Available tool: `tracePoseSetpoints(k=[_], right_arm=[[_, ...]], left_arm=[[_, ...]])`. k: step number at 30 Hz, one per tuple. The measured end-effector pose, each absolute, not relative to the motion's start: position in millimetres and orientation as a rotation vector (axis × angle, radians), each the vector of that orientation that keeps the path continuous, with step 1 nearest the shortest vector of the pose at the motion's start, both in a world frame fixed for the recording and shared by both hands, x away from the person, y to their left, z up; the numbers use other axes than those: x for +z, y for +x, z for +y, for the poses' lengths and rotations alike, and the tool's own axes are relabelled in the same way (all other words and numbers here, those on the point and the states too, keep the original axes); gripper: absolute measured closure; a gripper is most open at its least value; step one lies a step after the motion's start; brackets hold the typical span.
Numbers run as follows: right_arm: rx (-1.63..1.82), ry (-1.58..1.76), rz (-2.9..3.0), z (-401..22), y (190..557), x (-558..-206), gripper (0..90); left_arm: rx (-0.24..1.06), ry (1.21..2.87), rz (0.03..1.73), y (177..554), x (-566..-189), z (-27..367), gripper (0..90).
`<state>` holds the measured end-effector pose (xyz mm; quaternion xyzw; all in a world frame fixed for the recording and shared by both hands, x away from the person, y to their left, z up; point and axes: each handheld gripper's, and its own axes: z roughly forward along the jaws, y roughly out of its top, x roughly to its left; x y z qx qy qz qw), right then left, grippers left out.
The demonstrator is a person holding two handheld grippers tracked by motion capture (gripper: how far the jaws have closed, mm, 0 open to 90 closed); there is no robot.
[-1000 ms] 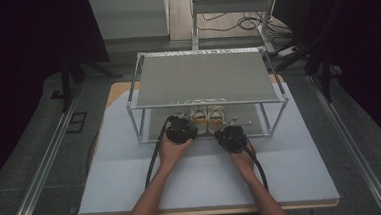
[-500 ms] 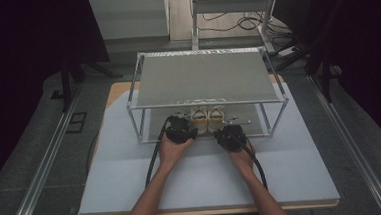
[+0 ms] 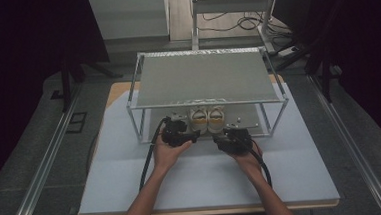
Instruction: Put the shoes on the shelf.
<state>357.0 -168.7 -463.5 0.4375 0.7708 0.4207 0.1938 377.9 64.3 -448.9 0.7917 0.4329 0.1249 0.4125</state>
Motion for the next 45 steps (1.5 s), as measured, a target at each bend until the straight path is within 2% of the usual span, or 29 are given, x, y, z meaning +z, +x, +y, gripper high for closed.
tracePoseSetpoints(k=[2, 12, 25, 34, 45], right_arm=[[1.191, 1.209, 2.167, -170, 351, -461, 44.4], [1.23, 1.192, 2.202, -183, 329, -465, 41.7], [1.196, 1.248, 2.168, -242, 296, -481, 41.2], [1.177, 1.291, 2.159, -276, 280, -486, 41.3], [1.198, 1.315, 2.119, -280, 278, -487, 38.1]], left_arm=[[0.285, 1.947, 1.134, 367, -449, 66, 40.4], [0.261, 1.963, 1.123, 337, -460, 88, 41.0], [0.232, 1.989, 1.144, 294, -477, 124, 40.2], [0.252, 2.01, 1.192, 282, -484, 147, 39.4], [0.279, 1.991, 1.222, 279, -490, 157, 38.2]])
